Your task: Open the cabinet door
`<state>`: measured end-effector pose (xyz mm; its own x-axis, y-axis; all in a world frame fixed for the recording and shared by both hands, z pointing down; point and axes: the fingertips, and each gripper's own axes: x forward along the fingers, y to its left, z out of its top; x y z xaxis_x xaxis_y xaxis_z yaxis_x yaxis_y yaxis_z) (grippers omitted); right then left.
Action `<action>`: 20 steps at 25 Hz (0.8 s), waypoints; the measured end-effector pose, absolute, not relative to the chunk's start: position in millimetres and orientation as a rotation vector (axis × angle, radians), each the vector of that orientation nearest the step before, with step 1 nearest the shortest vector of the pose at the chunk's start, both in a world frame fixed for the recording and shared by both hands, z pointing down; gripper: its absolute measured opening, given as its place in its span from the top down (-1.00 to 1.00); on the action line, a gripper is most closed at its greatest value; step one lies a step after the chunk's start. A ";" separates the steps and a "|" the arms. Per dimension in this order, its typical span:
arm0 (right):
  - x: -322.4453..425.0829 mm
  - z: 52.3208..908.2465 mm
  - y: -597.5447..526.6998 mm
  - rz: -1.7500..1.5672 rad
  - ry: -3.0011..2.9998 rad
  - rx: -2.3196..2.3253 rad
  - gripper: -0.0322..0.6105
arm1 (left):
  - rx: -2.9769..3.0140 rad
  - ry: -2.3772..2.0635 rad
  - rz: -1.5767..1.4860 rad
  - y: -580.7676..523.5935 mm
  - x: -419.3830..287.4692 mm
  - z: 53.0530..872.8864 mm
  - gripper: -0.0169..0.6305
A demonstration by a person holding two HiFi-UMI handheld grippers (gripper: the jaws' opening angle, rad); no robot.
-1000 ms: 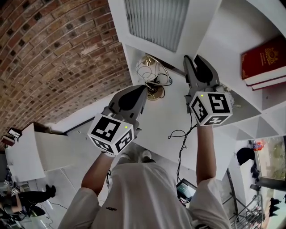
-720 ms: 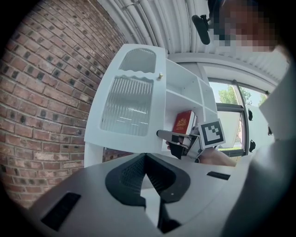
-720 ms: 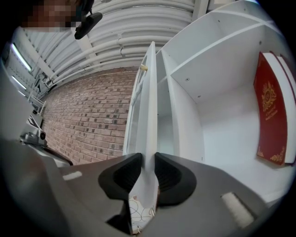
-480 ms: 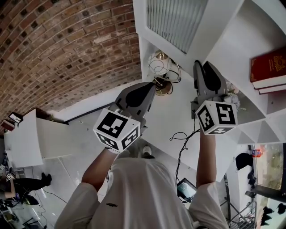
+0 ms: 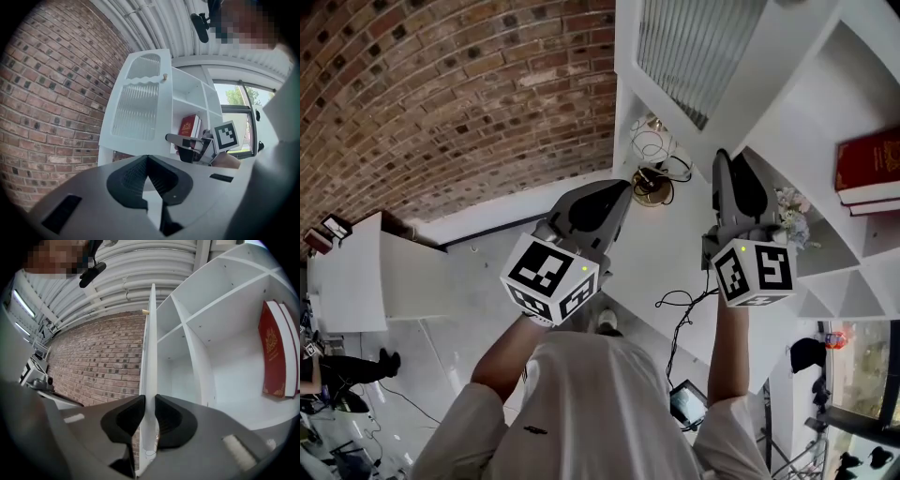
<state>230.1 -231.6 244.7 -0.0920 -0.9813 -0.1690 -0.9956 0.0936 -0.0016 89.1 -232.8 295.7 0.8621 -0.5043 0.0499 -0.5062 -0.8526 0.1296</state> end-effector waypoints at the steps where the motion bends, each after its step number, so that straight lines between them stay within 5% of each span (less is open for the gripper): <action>1: 227.1 244.7 -230.3 0.169 2.229 -2.021 0.65 | 2.897 -0.794 0.020 -231.8 87.3 295.4 0.92; 20: 144.5 243.5 -215.7 0.236 2.385 -1.869 0.66 | 2.858 -0.954 -0.002 -224.0 34.0 294.7 0.92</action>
